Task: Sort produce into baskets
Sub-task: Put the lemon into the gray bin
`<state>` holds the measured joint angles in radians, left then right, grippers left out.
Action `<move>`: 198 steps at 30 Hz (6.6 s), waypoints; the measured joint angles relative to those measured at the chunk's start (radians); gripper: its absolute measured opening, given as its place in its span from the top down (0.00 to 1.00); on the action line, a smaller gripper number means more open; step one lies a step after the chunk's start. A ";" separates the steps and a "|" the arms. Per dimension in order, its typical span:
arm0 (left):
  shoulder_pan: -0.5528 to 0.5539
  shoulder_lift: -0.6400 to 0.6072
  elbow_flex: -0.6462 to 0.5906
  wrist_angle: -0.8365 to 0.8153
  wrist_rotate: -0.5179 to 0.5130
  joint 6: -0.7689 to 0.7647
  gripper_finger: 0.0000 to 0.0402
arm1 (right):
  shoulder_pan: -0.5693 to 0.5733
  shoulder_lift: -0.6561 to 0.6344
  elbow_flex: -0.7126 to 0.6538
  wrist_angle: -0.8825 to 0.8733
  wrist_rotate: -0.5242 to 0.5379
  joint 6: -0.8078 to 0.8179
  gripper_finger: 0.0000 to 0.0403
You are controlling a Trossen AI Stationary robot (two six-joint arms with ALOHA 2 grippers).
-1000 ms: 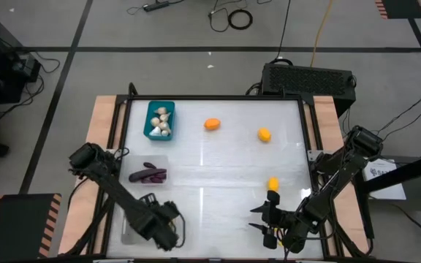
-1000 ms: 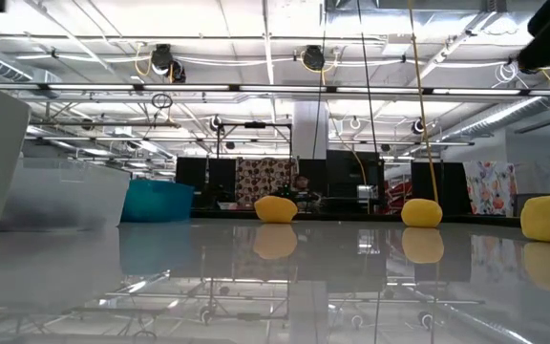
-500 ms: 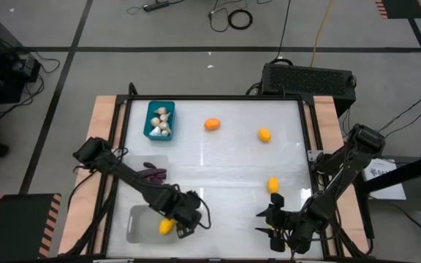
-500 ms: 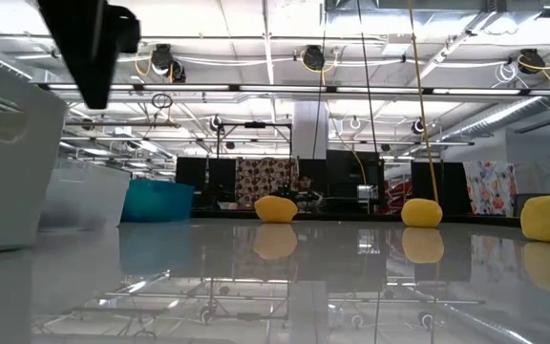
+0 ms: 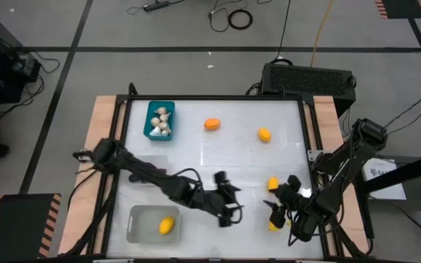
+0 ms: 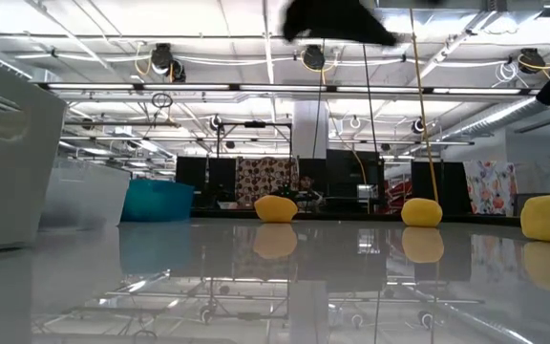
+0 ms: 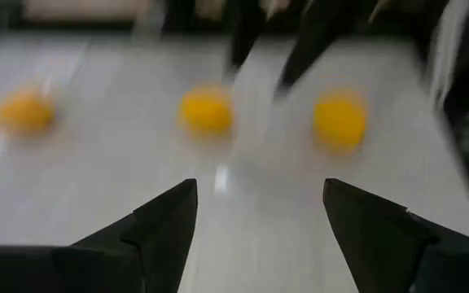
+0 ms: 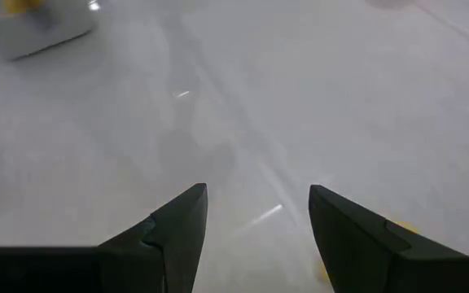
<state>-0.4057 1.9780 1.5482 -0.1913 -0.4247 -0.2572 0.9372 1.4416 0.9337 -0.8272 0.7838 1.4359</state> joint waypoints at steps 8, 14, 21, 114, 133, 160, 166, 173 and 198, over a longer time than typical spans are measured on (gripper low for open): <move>0.082 0.221 0.007 0.563 -0.012 0.111 0.32 | 0.038 -0.002 0.000 -0.219 -0.040 0.309 0.48; 0.109 0.365 0.092 0.604 0.021 0.028 0.32 | 0.047 -0.002 0.000 -0.443 -0.149 0.483 0.48; 0.137 0.440 0.139 0.598 0.008 -0.047 0.32 | 0.019 -0.002 -0.077 -0.527 -0.370 0.576 0.49; 0.171 0.458 0.138 0.420 0.115 0.029 0.32 | -0.087 0.011 -0.303 0.222 -0.074 0.203 1.00; 0.171 0.458 0.138 0.406 0.114 0.032 0.32 | -0.132 0.008 -0.303 0.305 -0.084 0.045 1.00; 0.166 0.421 0.138 0.312 0.160 0.026 0.56 | -0.062 -0.021 -0.303 0.321 -0.109 0.033 1.00; 0.141 0.251 0.140 -0.049 0.337 -0.024 0.56 | 0.015 -0.021 -0.303 0.431 -0.088 0.043 1.00; 0.049 0.028 0.140 -0.494 0.391 -0.222 0.56 | 0.068 -0.017 -0.303 0.649 -0.018 -0.106 1.00; -0.374 -0.075 0.139 -1.152 0.342 -1.027 0.56 | 0.088 -0.016 -0.303 0.857 0.058 -0.428 1.00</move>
<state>-0.7795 1.9034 1.6875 -1.3437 -0.0830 -1.2839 1.0254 1.4252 0.6308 0.0296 0.8421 1.0077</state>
